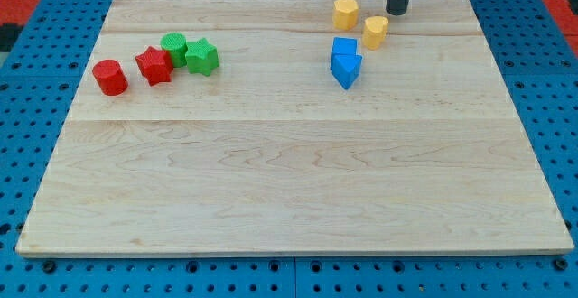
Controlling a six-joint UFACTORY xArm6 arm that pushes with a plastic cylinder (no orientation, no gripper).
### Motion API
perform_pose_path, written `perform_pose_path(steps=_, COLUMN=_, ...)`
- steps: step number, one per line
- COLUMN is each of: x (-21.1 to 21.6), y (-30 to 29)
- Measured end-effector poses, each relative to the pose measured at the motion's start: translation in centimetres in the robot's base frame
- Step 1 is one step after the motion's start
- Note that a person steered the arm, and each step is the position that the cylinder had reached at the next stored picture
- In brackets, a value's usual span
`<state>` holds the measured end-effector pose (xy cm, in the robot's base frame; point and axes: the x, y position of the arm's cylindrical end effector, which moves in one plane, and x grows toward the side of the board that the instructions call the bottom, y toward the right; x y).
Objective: Put yellow blocks together
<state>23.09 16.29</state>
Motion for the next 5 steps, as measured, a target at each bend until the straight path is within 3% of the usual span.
perform_pose_path(steps=1, x=2.3, y=2.4)
perform_pose_path(steps=2, x=4.2, y=0.5)
perform_pose_path(steps=3, x=2.7, y=-6.6)
perform_pose_path(steps=4, x=2.6, y=-6.0)
perform_pose_path(steps=5, x=0.7, y=-0.1)
